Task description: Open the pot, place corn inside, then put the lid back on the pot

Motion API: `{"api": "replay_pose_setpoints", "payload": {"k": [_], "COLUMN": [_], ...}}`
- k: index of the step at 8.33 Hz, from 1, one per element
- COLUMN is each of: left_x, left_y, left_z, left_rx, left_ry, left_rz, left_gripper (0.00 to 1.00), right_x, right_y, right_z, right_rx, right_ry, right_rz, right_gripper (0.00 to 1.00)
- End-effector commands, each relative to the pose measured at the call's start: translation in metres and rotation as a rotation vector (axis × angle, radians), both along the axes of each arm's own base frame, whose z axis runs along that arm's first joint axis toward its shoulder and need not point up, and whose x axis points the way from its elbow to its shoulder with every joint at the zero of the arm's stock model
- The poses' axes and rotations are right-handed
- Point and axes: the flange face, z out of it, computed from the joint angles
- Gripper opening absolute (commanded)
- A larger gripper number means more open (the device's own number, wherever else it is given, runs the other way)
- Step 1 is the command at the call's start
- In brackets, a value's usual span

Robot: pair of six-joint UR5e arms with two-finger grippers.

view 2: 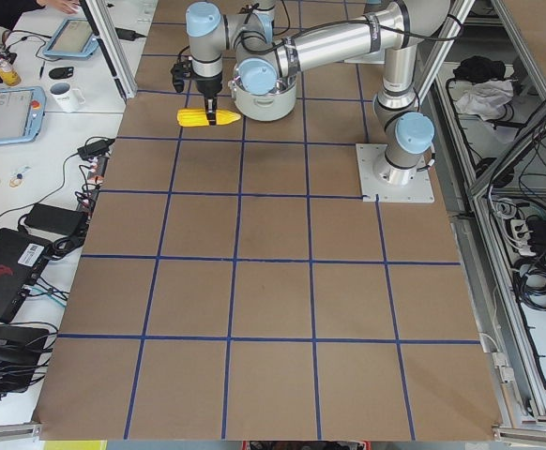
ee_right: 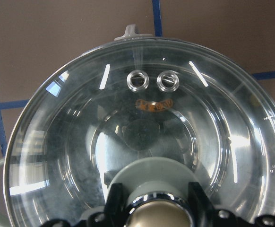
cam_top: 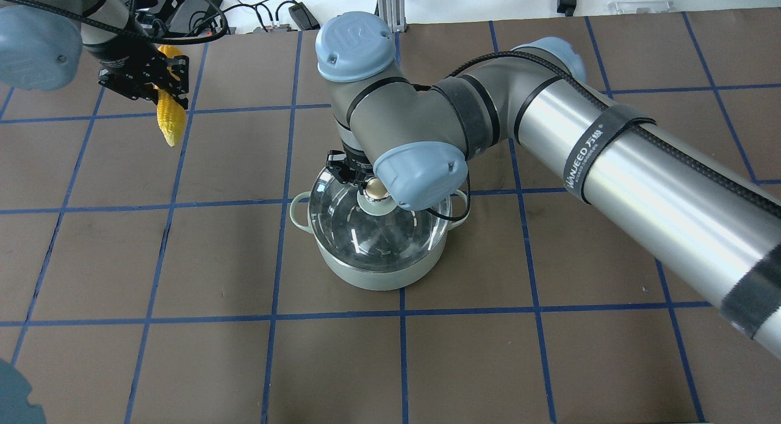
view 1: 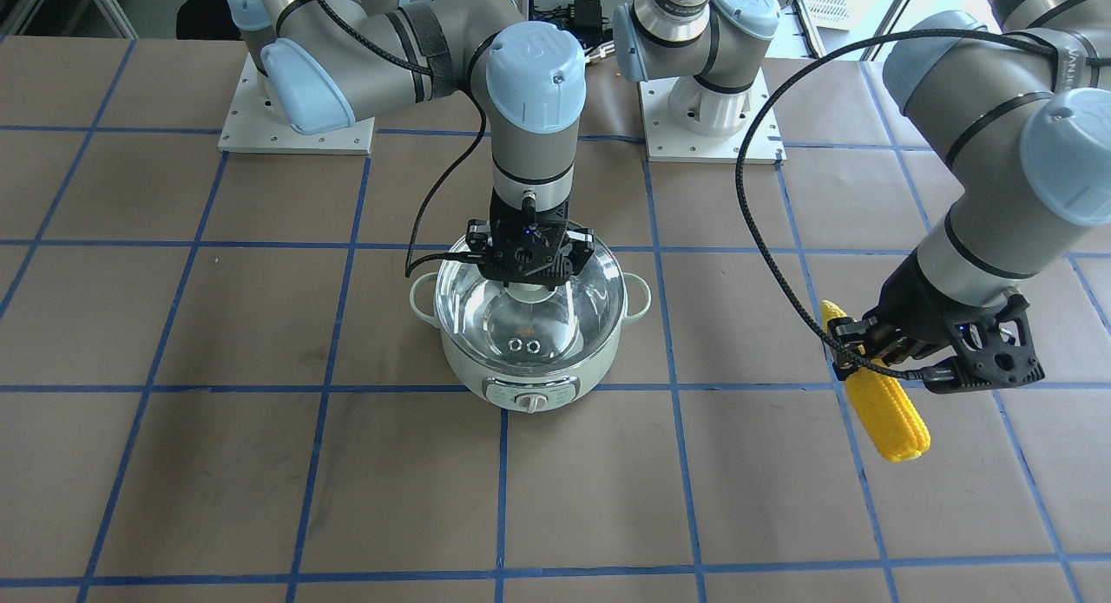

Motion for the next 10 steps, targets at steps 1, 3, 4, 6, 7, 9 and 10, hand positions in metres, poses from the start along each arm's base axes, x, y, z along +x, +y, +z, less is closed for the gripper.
{"api": "replay_pose_setpoints", "payload": {"k": [1, 3, 4, 6, 7, 9, 10], "left_x": [-0.044, -0.067, -0.076, -0.089, -0.090, -0.105, -0.117], "left_y": [0.014, 0.023, 0.025, 0.026, 0.029, 0.035, 0.038], "left_z": [0.021, 0.029, 0.029, 0.028, 0.029, 0.028, 0.028], "left_rx": [-0.019, -0.021, -0.014, -0.013, -0.014, 0.018, 0.019], "left_ry": [0.003, 0.004, 0.004, 0.010, 0.009, 0.065, 0.081], "left_rz": [0.001, -0.034, -0.035, -0.018, -0.019, -0.036, -0.053], "left_gripper": [0.00, 0.00, 0.00, 0.00, 0.00, 0.00, 0.00], "right_x": [0.000, 0.000, 0.001, -0.008, -0.019, -0.062, -0.091], "right_y": [0.001, 0.002, 0.000, 0.003, 0.005, 0.006, 0.008], "right_z": [0.003, 0.006, 0.012, 0.037, 0.061, 0.101, 0.119], "right_rx": [-0.004, -0.005, -0.013, -0.048, -0.082, -0.091, -0.077], "right_ry": [-0.003, -0.009, -0.015, -0.031, -0.045, -0.041, -0.028], "right_rz": [-0.019, -0.021, -0.019, -0.024, -0.028, -0.038, -0.012], "right_gripper": [0.25, 0.20, 0.18, 0.17, 0.17, 0.16, 0.16]}}
